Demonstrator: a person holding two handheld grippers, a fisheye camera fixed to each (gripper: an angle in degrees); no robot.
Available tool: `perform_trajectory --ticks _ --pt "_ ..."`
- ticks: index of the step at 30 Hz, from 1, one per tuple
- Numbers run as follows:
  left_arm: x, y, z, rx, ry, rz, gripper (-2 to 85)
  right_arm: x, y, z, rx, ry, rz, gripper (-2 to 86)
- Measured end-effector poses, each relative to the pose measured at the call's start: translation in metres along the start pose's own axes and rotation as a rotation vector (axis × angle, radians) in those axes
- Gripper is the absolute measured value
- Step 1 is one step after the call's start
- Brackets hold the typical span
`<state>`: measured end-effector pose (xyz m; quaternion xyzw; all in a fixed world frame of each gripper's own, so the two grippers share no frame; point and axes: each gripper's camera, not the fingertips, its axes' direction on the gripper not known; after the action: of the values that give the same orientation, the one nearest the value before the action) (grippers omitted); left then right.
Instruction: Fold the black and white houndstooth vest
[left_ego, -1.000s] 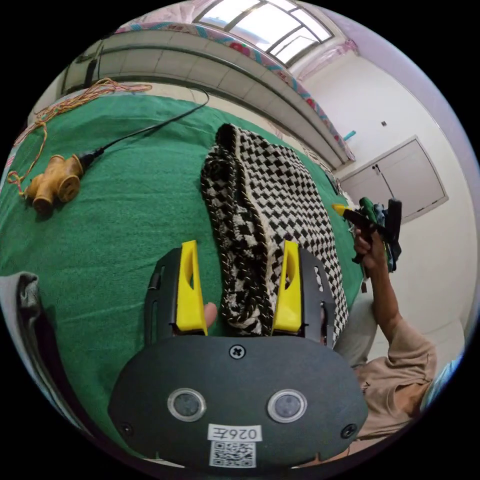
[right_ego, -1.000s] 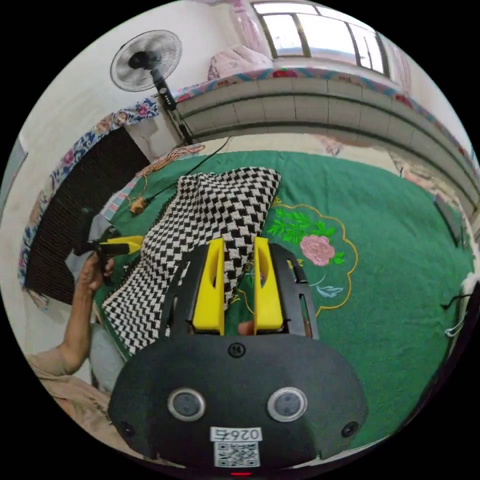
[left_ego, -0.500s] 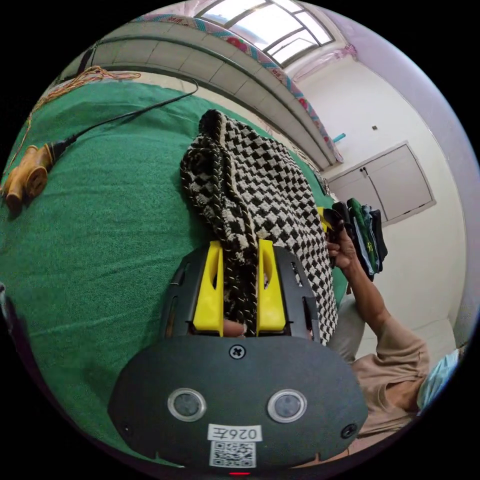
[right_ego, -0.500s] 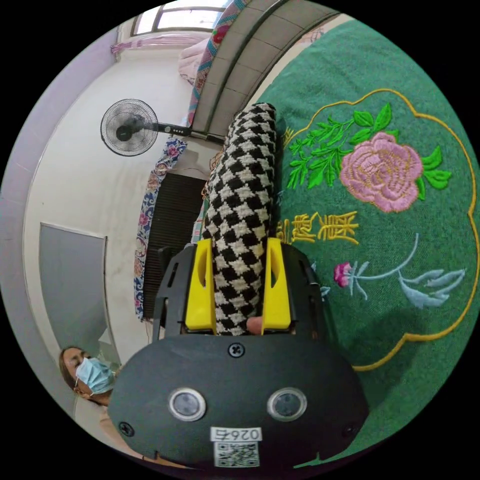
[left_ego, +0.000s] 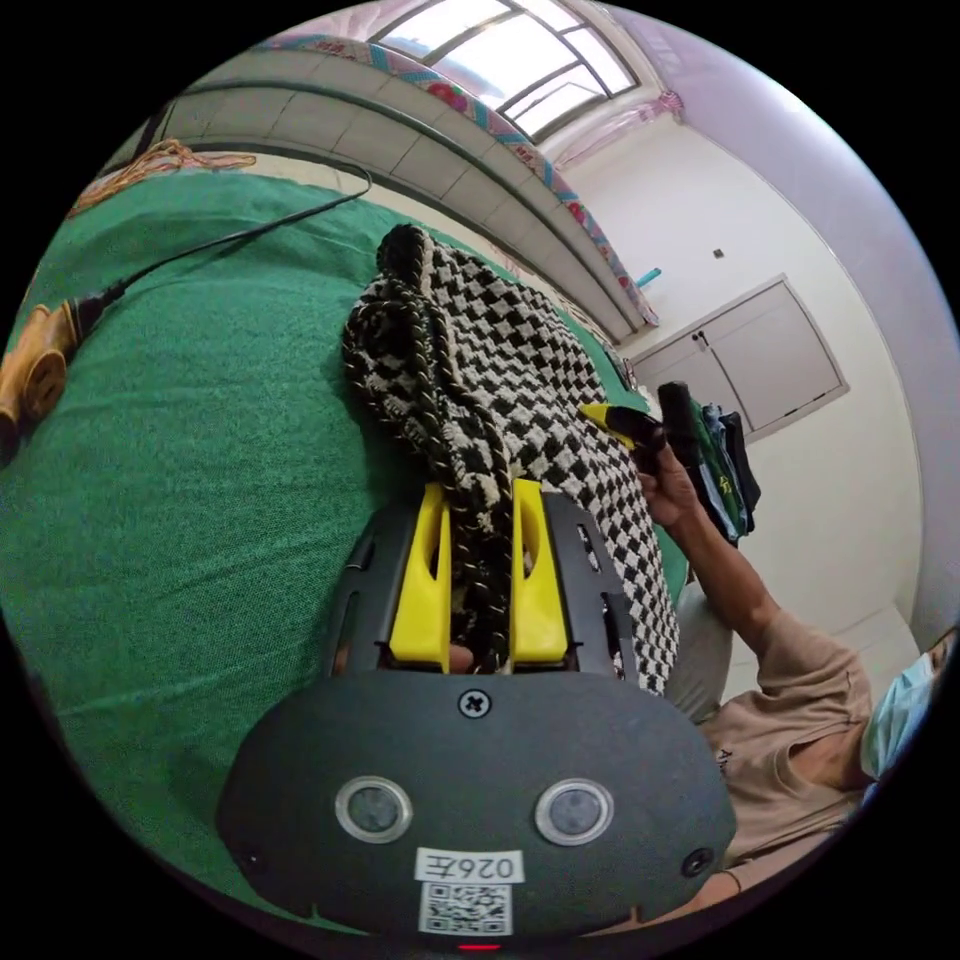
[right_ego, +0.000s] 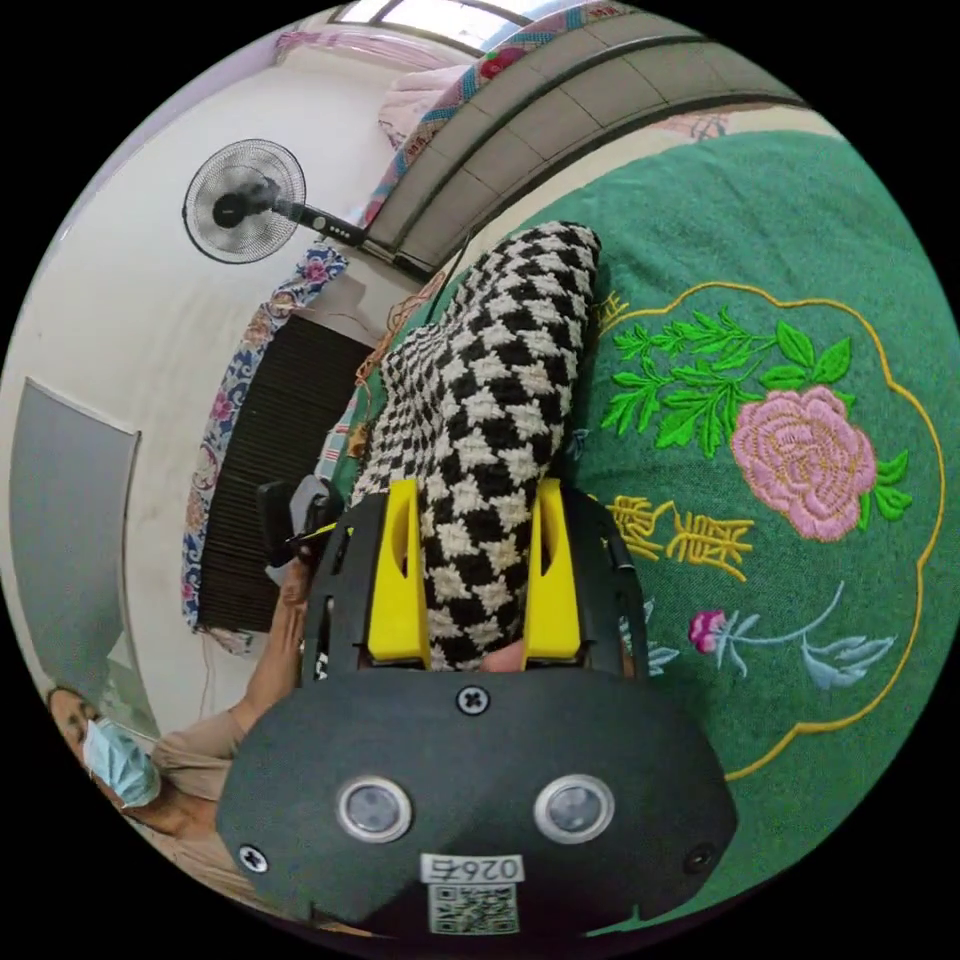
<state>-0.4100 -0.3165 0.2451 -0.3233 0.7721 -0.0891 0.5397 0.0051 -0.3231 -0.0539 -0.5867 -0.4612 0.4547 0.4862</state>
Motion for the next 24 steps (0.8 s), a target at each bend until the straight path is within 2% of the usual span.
perform_trajectory --ticks 1,4,6,7,9,11,13,18,20,24 --pt "0.011 0.001 -0.002 -0.019 -0.049 0.033 8.5 -0.010 0.002 0.000 0.003 0.036 -0.023 9.9" --pt "0.045 0.008 -0.011 -0.022 -0.207 0.093 7.4 -0.081 0.017 0.004 0.044 0.310 -0.206 7.7" --pt "0.068 0.015 -0.017 0.003 -0.317 0.134 7.0 -0.151 0.038 0.014 0.090 0.551 -0.404 6.5" --pt "0.083 0.020 -0.022 0.014 -0.380 0.154 6.8 -0.168 0.045 0.017 0.106 0.603 -0.455 6.4" --pt "0.103 0.028 -0.032 0.045 -0.428 0.184 6.7 -0.230 0.079 0.024 0.185 0.764 -0.634 6.0" --pt "0.126 0.043 -0.052 0.099 -0.436 0.195 6.5 -0.268 0.105 0.022 0.238 0.838 -0.736 5.8" --pt "0.146 0.060 -0.077 0.167 -0.435 0.204 6.4 -0.301 0.126 0.007 0.305 0.824 -0.757 5.6" --pt "0.193 0.123 -0.164 0.409 -0.415 0.226 6.4 -0.388 0.171 -0.055 0.485 0.500 -0.673 5.2" --pt "0.208 0.169 -0.216 0.525 -0.435 0.205 6.4 -0.420 0.182 -0.064 0.499 0.382 -0.680 5.0" --pt "0.232 0.231 -0.309 0.616 -0.565 0.193 6.4 -0.501 0.199 -0.046 0.449 0.135 -0.748 4.9"
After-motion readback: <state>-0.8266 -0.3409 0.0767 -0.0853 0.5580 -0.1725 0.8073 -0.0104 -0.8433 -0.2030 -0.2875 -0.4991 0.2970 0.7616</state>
